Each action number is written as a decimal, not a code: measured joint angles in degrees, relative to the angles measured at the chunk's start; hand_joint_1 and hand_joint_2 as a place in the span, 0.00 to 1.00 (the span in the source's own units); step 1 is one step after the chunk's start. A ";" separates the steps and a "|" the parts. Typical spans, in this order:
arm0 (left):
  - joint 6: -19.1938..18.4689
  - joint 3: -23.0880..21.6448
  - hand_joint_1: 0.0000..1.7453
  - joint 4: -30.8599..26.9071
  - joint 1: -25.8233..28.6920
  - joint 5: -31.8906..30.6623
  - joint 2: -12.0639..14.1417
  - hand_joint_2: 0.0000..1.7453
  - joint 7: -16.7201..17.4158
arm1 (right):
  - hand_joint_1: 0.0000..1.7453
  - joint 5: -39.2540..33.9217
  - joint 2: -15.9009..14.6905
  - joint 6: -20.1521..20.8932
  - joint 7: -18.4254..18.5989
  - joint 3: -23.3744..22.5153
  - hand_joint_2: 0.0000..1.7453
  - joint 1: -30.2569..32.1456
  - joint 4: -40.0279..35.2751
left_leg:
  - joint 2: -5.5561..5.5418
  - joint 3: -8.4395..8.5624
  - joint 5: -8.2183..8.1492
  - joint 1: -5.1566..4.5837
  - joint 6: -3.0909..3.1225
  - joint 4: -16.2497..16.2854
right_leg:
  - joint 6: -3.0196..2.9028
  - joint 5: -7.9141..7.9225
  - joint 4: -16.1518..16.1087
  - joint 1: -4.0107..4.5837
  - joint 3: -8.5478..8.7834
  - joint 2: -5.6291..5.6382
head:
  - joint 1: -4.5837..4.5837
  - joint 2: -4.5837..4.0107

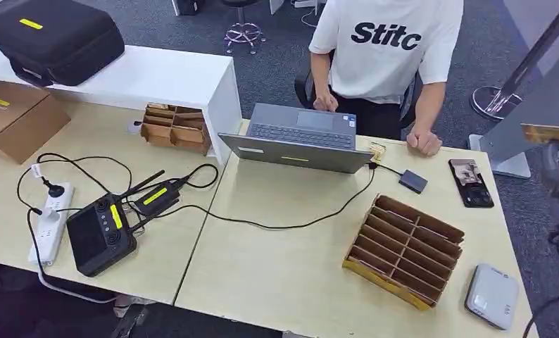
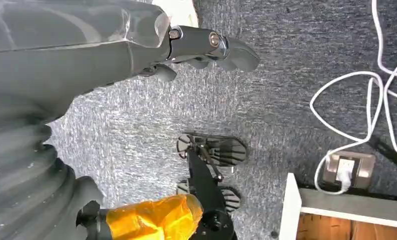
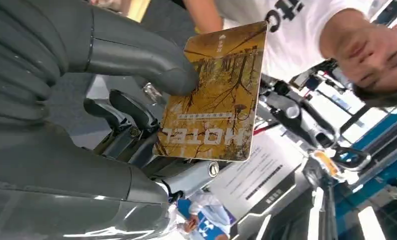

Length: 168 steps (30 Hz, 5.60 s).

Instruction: Pass the card to the sensor for recognition and then transmit it.

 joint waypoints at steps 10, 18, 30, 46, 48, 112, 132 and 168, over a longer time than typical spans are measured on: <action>-0.04 1.22 0.00 0.11 0.52 0.24 0.28 1.00 -0.35 | 1.00 4.02 -2.07 -2.55 0.55 -3.78 1.00 3.15 0.70 | 0.00 -0.01 0.00 -0.01 0.00 0.00 | 0.00 0.00 -0.01 -0.01 0.01 -0.01 | 0.00 0.00; -0.17 1.81 0.00 0.11 1.03 0.50 0.37 1.00 -0.52 | 1.00 5.20 -3.78 -2.99 1.07 -4.76 1.00 4.34 1.81 | 0.02 -0.01 0.00 -0.01 0.00 0.00 | 0.00 0.00 -0.01 -0.01 -0.01 0.01 | 0.02 0.00; -0.70 2.82 0.00 0.52 1.94 1.16 0.55 1.00 -1.66 | 1.00 5.18 -6.55 1.98 1.22 -6.75 1.00 7.79 2.78 | 0.01 -0.03 -0.01 -0.02 0.01 0.00 | 0.00 0.00 -0.02 -0.02 -0.01 0.00 | 0.02 0.00; -0.98 3.61 0.00 0.96 2.31 1.36 0.85 1.00 -2.01 | 1.00 5.18 -9.00 4.85 1.42 -6.97 1.00 8.91 4.83 | 0.04 -0.02 0.00 -0.01 0.00 0.00 | 0.00 0.00 -0.01 -0.01 -0.01 0.01 | 0.00 0.00; -0.98 3.63 0.00 0.96 2.31 1.42 0.85 1.00 -2.01 | 1.00 5.36 -9.14 5.84 1.64 -6.97 1.00 8.90 4.96 | 0.03 -0.02 0.00 -0.01 0.00 0.00 | 0.00 0.00 -0.01 -0.01 -0.01 0.01 | 0.00 0.00; -2.05 4.59 0.00 1.46 2.66 0.52 1.81 1.00 -1.40 | 1.00 3.93 -22.56 26.60 11.39 8.05 1.00 7.16 15.15 | 0.01 -0.05 -0.01 -0.02 0.00 0.00 | 0.00 0.00 -0.02 -0.01 -0.02 -0.03 | 0.00 0.00; -2.05 4.57 0.00 1.46 1.91 -1.42 1.81 1.00 0.18 | 1.00 -0.52 -24.28 34.05 13.11 10.34 1.00 16.89 14.27 | 0.01 -0.05 -0.01 -0.02 0.00 0.00 | 0.00 -0.01 -0.02 -0.02 -0.02 -0.03 | 0.02 0.00; -1.95 5.20 0.00 1.46 2.60 -0.55 2.10 1.00 -1.77 | 1.00 -6.75 -32.11 29.88 12.17 2.98 1.00 22.96 -13.27 | 0.03 -0.05 -0.01 -0.02 0.00 0.00 | 0.00 -0.01 -0.02 -0.02 -0.02 -0.01 | 0.02 0.00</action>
